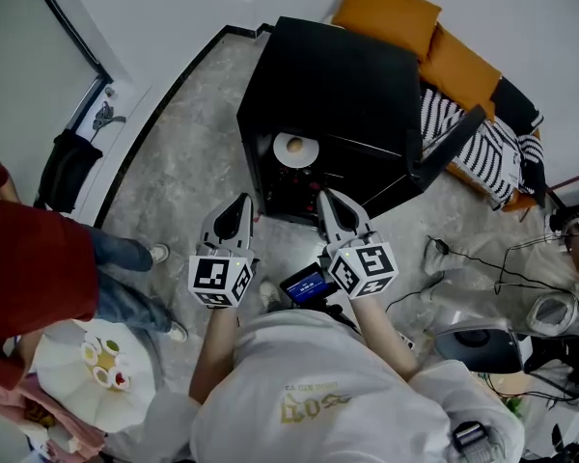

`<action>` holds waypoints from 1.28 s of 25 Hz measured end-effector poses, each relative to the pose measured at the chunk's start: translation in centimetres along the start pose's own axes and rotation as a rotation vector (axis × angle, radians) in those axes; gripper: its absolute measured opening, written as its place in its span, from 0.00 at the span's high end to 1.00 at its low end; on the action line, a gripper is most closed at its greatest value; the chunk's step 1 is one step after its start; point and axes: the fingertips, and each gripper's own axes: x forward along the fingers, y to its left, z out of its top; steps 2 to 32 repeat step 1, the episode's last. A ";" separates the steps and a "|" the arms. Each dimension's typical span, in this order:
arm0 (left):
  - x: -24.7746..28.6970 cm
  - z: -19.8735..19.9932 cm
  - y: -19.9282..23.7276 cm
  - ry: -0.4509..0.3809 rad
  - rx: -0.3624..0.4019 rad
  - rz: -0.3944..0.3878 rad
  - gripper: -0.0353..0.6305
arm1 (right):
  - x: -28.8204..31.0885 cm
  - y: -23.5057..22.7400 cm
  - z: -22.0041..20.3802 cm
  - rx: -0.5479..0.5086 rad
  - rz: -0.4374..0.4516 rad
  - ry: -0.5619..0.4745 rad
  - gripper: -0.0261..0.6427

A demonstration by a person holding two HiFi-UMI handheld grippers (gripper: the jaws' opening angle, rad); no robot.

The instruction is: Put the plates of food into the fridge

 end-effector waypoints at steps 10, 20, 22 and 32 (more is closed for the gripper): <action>0.0 0.0 0.0 -0.001 0.000 -0.001 0.94 | 0.1 0.0 -0.1 -0.002 0.001 0.001 0.95; 0.0 0.0 0.0 -0.001 0.000 -0.001 0.94 | 0.1 0.0 -0.1 -0.002 0.001 0.001 0.95; 0.0 0.0 0.0 -0.001 0.000 -0.001 0.94 | 0.1 0.0 -0.1 -0.002 0.001 0.001 0.95; 0.0 0.0 0.0 -0.001 0.000 -0.001 0.94 | 0.1 0.0 -0.1 -0.002 0.001 0.001 0.95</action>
